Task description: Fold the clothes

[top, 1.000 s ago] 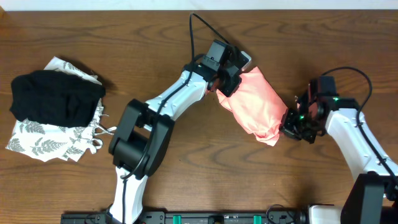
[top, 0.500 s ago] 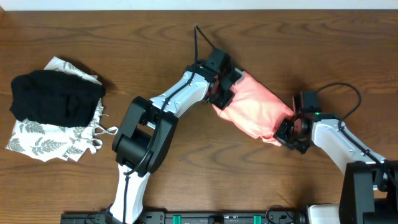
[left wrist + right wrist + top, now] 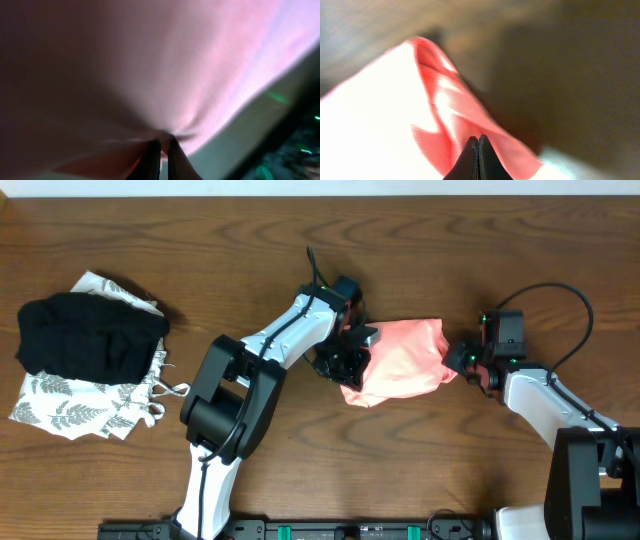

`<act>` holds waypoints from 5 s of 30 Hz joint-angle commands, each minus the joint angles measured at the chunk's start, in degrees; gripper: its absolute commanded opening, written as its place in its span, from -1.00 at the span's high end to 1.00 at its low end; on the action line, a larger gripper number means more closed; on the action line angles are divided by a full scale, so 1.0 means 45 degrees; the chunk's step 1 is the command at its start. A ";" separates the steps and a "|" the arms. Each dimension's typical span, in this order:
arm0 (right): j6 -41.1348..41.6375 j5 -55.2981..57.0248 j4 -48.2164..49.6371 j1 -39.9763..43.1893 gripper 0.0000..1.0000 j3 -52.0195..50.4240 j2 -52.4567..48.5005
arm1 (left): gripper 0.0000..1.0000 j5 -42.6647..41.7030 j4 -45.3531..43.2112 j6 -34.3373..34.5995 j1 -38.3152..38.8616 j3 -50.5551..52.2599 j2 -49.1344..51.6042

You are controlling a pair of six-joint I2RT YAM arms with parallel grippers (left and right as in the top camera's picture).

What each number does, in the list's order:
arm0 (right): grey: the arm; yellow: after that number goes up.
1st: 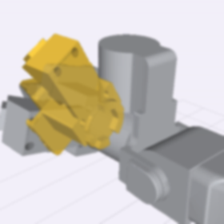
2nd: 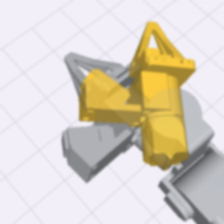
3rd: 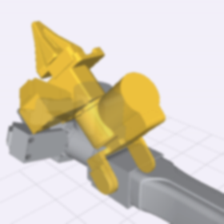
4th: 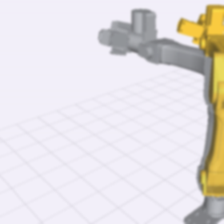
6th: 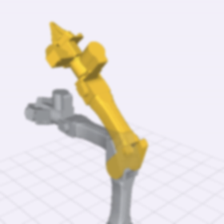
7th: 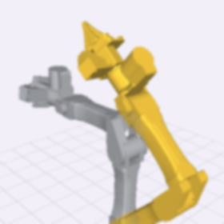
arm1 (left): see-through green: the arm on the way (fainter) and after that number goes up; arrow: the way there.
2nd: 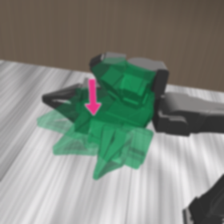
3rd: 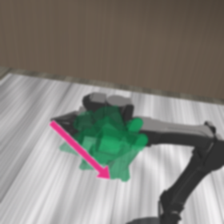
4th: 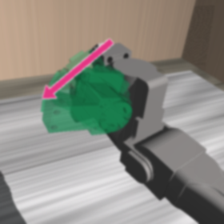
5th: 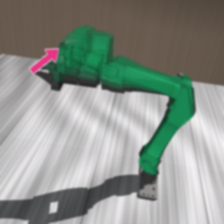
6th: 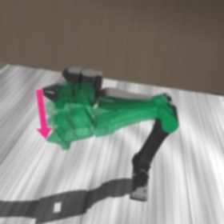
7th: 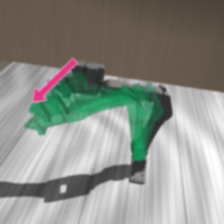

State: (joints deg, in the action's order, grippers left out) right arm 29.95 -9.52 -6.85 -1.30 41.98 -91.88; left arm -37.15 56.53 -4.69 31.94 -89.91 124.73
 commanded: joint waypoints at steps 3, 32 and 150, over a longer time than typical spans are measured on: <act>-0.0680 -0.1515 0.1132 0.0068 0.97 0.0019 -0.0063 | 0.82 -0.0670 0.0151 -0.0049 0.0063 -0.0049 -0.1243; -0.1049 -0.3410 -0.4342 -0.0301 0.98 0.0078 -0.0058 | 0.78 0.4362 -0.5343 -0.1321 -0.0413 -0.0044 -0.0102; -0.2103 0.0447 -0.7499 0.0602 0.98 0.3395 -0.2943 | -0.30 -0.3609 -0.7757 0.4546 0.0923 -0.0044 0.1948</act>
State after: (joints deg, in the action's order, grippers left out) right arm 20.21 -6.81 -40.60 2.26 57.98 -103.24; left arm -51.11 21.89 12.14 35.75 -90.04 130.54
